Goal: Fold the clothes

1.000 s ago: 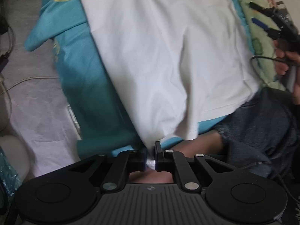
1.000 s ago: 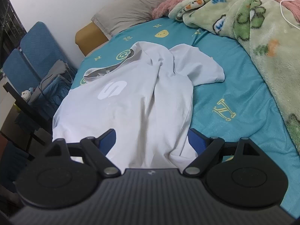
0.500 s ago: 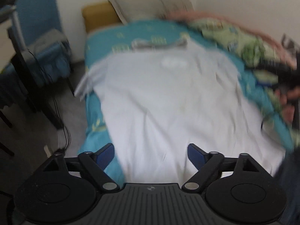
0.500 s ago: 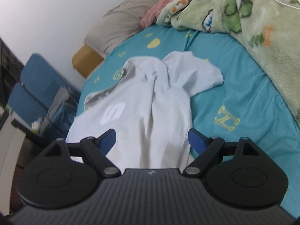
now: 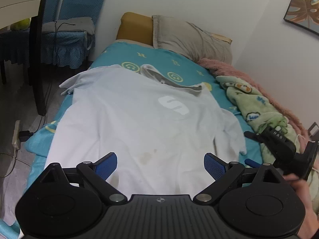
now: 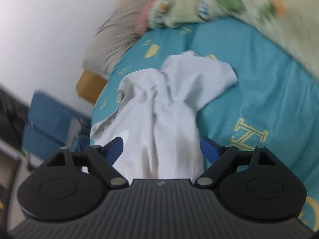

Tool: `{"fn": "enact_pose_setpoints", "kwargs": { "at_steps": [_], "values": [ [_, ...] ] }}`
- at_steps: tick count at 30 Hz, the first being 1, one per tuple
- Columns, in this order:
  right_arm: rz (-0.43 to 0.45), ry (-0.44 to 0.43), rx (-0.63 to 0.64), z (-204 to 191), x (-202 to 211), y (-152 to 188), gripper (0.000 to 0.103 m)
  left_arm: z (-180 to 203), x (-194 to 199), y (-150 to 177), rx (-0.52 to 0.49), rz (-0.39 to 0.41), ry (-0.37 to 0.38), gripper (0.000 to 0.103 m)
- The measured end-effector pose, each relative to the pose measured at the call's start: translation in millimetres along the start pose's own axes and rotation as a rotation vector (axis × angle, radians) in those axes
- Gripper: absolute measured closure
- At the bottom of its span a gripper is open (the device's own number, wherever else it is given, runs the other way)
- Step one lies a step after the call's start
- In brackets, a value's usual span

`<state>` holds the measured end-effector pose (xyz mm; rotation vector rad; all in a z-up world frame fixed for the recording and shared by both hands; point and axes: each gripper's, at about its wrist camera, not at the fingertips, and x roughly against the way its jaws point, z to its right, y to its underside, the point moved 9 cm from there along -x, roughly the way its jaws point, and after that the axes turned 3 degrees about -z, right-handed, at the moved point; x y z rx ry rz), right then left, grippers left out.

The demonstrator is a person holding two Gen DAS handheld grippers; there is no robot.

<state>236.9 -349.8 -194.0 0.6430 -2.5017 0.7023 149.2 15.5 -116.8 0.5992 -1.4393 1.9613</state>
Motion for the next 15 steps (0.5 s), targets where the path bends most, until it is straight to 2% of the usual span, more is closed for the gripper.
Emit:
{"fn": "enact_pose_setpoints", "kwargs": {
  "at_steps": [3,6,8,15],
  "values": [
    [0.016,-0.022,-0.163,25.6,-16.5,-17.2,0.016,-23.3,-3.7,7.7,0.033,-0.008,-0.046,0.007],
    [0.033,-0.033,-0.271,40.9,-33.4,-28.6,0.016,-32.4,-13.5,10.3,0.059,-0.028,-0.046,0.007],
    [0.063,-0.027,-0.287,45.5,-42.6,-33.4,0.017,-34.0,-20.3,9.9,0.058,-0.032,-0.045,0.007],
    [0.157,0.003,-0.266,46.0,-68.5,-52.7,0.018,-12.6,-45.7,6.0,-0.073,-0.01,-0.032,0.007]
  ]
}}
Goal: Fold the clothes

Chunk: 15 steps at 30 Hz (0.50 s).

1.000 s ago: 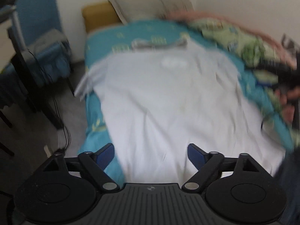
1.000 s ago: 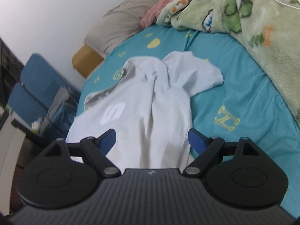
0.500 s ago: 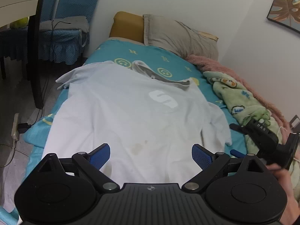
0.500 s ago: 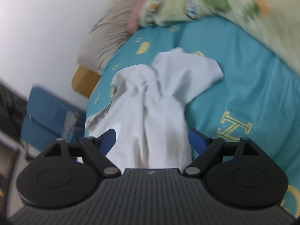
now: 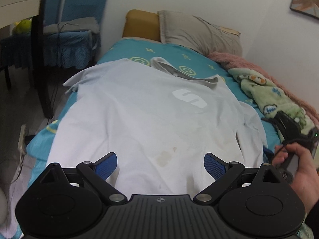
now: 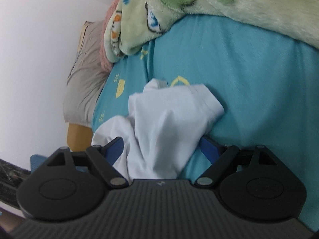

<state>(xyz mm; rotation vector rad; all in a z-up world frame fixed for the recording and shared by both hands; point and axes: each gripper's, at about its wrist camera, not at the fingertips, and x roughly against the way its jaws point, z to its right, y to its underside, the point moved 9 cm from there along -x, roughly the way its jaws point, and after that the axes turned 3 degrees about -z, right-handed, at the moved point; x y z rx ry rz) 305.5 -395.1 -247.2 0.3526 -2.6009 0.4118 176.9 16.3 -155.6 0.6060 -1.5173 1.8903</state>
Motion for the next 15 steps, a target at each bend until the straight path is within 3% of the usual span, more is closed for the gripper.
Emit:
{"fn": "enact_pose_setpoints", "kwargs": {
  "at_steps": [5,11,15],
  "values": [
    [0.044,-0.001,0.059,2.0,-12.6,-15.2,0.018,-4.2,-17.6,9.3,0.012,-0.049,0.014,0.007],
    [0.038,0.016,0.083,4.7,-16.6,-20.9,0.039,-17.2,-22.7,7.1,0.085,-0.062,0.023,0.007],
    [0.007,0.014,0.071,10.5,-18.9,-19.3,0.08,-15.3,-21.1,8.1,0.075,-0.063,0.019,0.007]
  ]
}}
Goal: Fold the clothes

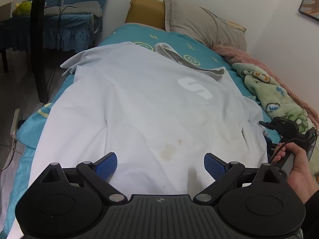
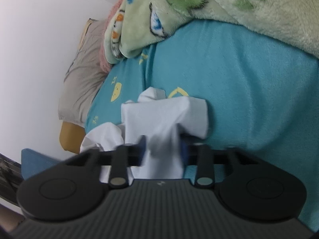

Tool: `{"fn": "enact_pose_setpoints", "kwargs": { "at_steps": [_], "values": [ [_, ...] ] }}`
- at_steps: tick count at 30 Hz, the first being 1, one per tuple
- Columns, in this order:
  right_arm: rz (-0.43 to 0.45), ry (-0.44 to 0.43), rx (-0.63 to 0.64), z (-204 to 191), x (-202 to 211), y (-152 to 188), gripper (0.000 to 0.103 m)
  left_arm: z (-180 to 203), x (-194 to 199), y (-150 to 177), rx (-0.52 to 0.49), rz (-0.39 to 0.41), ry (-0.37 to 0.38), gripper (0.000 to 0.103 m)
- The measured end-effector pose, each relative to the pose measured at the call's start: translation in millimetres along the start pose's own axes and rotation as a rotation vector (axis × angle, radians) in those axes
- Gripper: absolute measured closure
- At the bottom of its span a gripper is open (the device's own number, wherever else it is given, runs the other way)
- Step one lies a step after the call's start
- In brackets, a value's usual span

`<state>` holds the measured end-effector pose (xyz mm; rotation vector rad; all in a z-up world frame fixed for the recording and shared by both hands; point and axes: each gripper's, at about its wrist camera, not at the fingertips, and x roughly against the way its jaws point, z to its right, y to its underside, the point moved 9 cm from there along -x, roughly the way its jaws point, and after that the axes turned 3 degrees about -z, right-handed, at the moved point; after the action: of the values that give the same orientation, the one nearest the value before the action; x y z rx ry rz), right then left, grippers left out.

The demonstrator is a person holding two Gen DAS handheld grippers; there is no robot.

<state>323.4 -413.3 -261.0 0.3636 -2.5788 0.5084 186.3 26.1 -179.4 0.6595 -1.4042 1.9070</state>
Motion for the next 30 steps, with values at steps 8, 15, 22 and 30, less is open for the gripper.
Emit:
{"fn": "enact_pose_setpoints", "kwargs": {
  "at_steps": [8,15,22,30],
  "values": [
    [0.027,-0.064,0.022,-18.2,12.1,2.7,0.096,3.0,5.6,0.2,-0.042,0.023,-0.026,0.007],
    [0.176,-0.083,-0.026,-14.5,45.7,-29.8,0.097,-0.9,5.0,-0.6,-0.041,0.026,-0.043,0.007],
    [0.18,-0.002,-0.115,30.0,46.3,-35.0,0.094,-2.5,4.4,-1.2,-0.046,0.027,-0.053,0.007],
    [0.019,-0.046,-0.151,31.1,31.3,-15.9,0.016,1.1,5.6,-1.4,-0.047,0.027,-0.033,0.007]
  ]
}}
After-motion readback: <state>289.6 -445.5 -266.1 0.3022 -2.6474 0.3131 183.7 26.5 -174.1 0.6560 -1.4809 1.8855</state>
